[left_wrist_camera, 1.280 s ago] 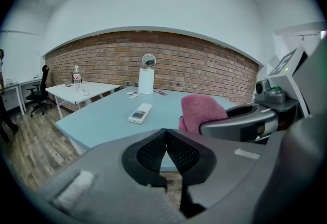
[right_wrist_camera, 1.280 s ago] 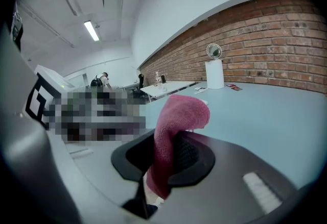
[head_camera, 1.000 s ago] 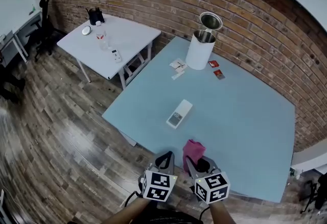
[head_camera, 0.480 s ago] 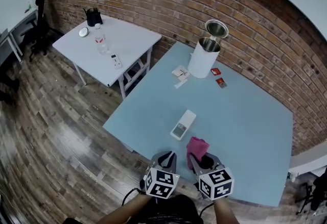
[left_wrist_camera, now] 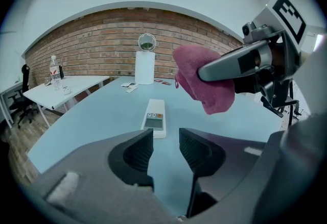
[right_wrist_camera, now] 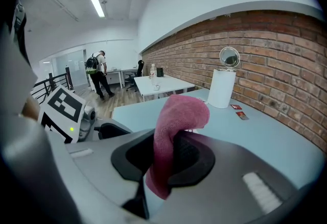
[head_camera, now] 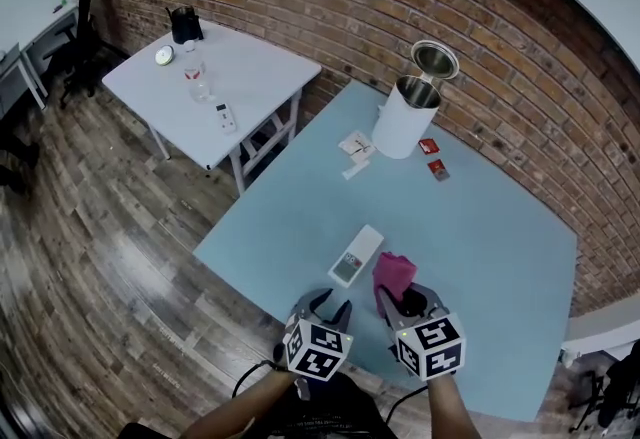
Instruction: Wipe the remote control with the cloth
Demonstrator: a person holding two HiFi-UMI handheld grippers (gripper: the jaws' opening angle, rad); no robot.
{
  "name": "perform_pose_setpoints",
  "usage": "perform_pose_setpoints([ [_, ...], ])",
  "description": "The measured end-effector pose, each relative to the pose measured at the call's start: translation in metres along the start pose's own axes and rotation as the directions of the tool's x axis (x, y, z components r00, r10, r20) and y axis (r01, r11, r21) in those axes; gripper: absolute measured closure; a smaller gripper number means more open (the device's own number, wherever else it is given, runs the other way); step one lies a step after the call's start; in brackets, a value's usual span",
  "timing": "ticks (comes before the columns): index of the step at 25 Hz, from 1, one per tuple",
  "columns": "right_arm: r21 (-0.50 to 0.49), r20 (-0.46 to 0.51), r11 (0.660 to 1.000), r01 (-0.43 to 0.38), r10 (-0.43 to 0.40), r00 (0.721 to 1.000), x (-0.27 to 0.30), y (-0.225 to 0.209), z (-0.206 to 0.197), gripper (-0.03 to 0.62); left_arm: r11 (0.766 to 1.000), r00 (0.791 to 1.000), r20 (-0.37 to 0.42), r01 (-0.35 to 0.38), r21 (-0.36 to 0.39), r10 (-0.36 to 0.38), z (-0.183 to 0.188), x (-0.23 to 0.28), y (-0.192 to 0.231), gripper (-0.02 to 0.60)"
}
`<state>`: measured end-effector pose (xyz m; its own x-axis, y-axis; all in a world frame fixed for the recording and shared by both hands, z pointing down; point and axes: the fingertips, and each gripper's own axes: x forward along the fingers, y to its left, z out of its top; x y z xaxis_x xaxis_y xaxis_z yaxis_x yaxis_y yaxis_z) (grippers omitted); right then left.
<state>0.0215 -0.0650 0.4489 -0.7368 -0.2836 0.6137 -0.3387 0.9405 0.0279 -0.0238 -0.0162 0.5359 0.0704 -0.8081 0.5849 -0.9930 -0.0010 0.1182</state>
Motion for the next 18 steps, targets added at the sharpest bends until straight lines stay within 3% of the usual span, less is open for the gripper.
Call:
perform_pose_setpoints([
  [5, -0.052, -0.04, 0.999, 0.005, -0.007, 0.999, 0.019, -0.031, 0.008, 0.526, 1.0, 0.997, -0.079, 0.005, 0.031, -0.003, -0.004, 0.027, 0.006, 0.33],
  [7, -0.076, -0.069, 0.997, 0.004, -0.009, 0.998, 0.027, -0.043, 0.008, 0.526, 0.999, 0.993, -0.114, 0.0, 0.045, 0.005, -0.006, 0.036, 0.009, 0.322],
  [9, -0.087, -0.087, 0.996, -0.003, -0.004, 0.996, 0.036, -0.053, 0.008, 0.526, 0.999, 0.989, -0.145, -0.006, 0.05, 0.014, -0.01, 0.044, 0.013, 0.262],
  [18, -0.064, -0.11, 0.997, -0.053, 0.046, 0.993, 0.085, -0.08, 0.004, 0.526, 0.997, 0.976, -0.21, -0.04, 0.068, 0.053, -0.01, 0.071, 0.026, 0.261],
])
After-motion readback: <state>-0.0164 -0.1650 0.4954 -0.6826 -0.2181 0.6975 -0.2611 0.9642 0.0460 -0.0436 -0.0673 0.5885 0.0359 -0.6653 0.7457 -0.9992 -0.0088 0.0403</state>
